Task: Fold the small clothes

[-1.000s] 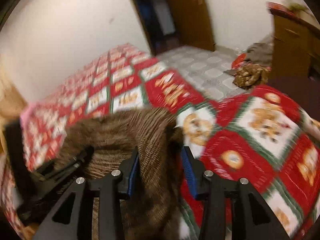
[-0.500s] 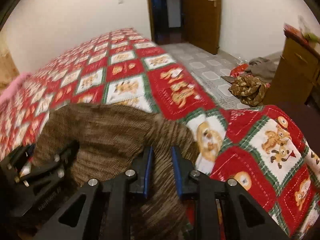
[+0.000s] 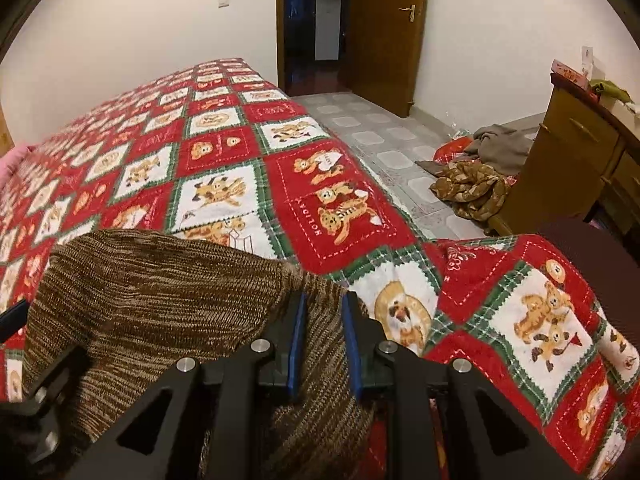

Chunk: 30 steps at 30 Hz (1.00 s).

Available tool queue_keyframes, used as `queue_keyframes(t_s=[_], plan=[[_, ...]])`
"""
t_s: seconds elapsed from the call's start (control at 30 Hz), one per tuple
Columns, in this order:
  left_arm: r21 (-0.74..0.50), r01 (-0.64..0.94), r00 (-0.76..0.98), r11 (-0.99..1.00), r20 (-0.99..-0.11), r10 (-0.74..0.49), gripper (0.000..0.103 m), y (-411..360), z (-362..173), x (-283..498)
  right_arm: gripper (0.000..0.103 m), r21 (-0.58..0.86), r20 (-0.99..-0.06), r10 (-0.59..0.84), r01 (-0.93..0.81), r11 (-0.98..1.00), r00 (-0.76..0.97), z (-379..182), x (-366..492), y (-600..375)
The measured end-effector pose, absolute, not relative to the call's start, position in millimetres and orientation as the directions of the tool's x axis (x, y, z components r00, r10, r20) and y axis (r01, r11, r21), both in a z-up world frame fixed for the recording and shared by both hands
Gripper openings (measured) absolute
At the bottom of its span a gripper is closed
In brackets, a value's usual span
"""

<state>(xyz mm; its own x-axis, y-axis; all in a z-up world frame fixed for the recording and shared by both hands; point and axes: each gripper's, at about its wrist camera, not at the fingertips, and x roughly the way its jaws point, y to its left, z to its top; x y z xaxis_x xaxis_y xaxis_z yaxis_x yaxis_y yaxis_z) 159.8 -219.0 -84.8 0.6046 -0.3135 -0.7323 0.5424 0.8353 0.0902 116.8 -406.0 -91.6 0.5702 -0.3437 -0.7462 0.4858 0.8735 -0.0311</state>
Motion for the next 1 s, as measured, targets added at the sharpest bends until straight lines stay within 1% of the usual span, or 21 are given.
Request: queue_keyframes(t_s=[0.1, 0.13, 0.2, 0.23, 0.27, 0.3, 0.43, 0.5, 0.6, 0.67, 0.73, 0.77, 0.8, 0.83, 0.87, 0.93, 0.97, 1.0], plan=[[0.13, 0.544, 0.636, 0.829, -0.708, -0.306, 0.088, -211.6, -72.4, 144.9, 0.018, 0.052, -0.741, -0.297, 0.492, 0.869, 0.603, -88.2, 109.7, -415.7], [0.126, 0.543, 0.638, 0.83, -0.705, -0.31, 0.088, -206.2, -70.1, 141.8, 0.018, 0.08, -0.718, -0.302, 0.505, 0.86, 0.627, -82.4, 100.1, -417.4], [0.094, 0.537, 0.63, 0.839, -0.706, -0.324, 0.088, -190.6, -68.9, 138.0, 0.018, 0.09, -0.656, -0.356, 0.536, 0.839, 0.666, -66.2, 76.3, -412.7], [0.071, 0.532, 0.622, 0.844, -0.709, -0.332, 0.088, -183.1, -69.4, 136.3, 0.019, 0.1, -0.621, -0.361, 0.526, 0.845, 0.696, -55.7, 60.8, -405.9], [0.038, 0.526, 0.612, 0.85, -0.711, -0.347, 0.087, -172.7, -69.2, 133.9, 0.019, 0.1, -0.608, -0.353, 0.51, 0.854, 0.711, -49.4, 51.7, -400.0], [0.0, 0.522, 0.597, 0.853, -0.714, -0.365, 0.087, -162.0, -69.1, 130.1, 0.02, 0.095, -0.603, -0.339, 0.487, 0.868, 0.722, -43.7, 40.1, -390.2], [-0.065, 0.543, 0.552, 0.837, -0.724, -0.414, 0.087, -153.7, -74.3, 114.9, 0.02, 0.096, -0.627, -0.232, 0.37, 0.924, 0.744, -41.7, 3.3, -345.2], [-0.013, 0.567, 0.558, 0.824, -0.73, -0.396, 0.087, -160.5, -82.4, 104.4, 0.02, 0.105, -0.641, -0.197, 0.338, 0.935, 0.742, -49.6, -8.3, -327.0], [0.084, 0.566, 0.576, 0.82, -0.753, -0.32, 0.088, -163.4, -100.0, 96.9, 0.02, 0.117, -0.673, -0.151, 0.305, 0.945, 0.724, -66.6, -15.4, -306.4], [0.119, 0.555, 0.587, 0.823, -0.757, -0.287, 0.089, -155.6, -108.2, 95.9, 0.02, 0.113, -0.703, -0.139, 0.303, 0.946, 0.698, -85.1, -18.2, -298.6], [0.157, 0.545, 0.621, 0.824, -0.735, -0.271, 0.089, -144.1, -111.1, 93.7, 0.02, 0.103, -0.747, -0.13, 0.306, 0.946, 0.652, -103.2, -19.0, -296.6], [0.223, 0.51, 0.673, 0.831, -0.705, -0.224, 0.089, -138.8, -111.8, 93.6, 0.02, 0.08, -0.737, -0.14, 0.291, 0.953, 0.661, -103.5, -21.4, -294.3], [0.3, 0.463, 0.716, 0.834, -0.681, -0.153, 0.083, -136.9, -113.6, 95.4, 0.02, 0.051, -0.74, -0.154, 0.283, 0.958, 0.654, -103.4, -21.6, -291.8], [0.406, 0.394, 0.758, 0.825, -0.651, -0.041, 0.077, -135.8, -119.8, 99.5, 0.02, 0.025, -0.747, -0.163, 0.273, 0.962, 0.644, -104.2, -22.7, -289.8], [0.439, 0.367, 0.758, 0.82, -0.652, 0.009, 0.073, -130.2, -126.0, 106.1, 0.02, 0.026, -0.751, -0.164, 0.278, 0.96, 0.639, -104.3, -27.4, -291.3], [0.246, 0.386, 0.676, 0.889, -0.732, -0.091, 0.073, -104.6, -121.7, 118.5, 0.02, 0.081, -0.753, -0.135, 0.294, 0.953, 0.645, -107.8, -40.0, -296.5], [0.116, 0.371, 0.619, 0.921, -0.77, -0.152, 0.072, -88.7, -117.4, 125.6, 0.02, 0.104, -0.749, -0.123, 0.299, 0.949, 0.651, -109.1, -46.6, -298.8], [0.059, 0.361, 0.595, 0.931, -0.783, -0.182, 0.072, -81.3, -115.7, 128.5, 0.02, 0.11, -0.743, -0.118, 0.294, 0.949, 0.659, -110.9, -54.8, -298.8]])
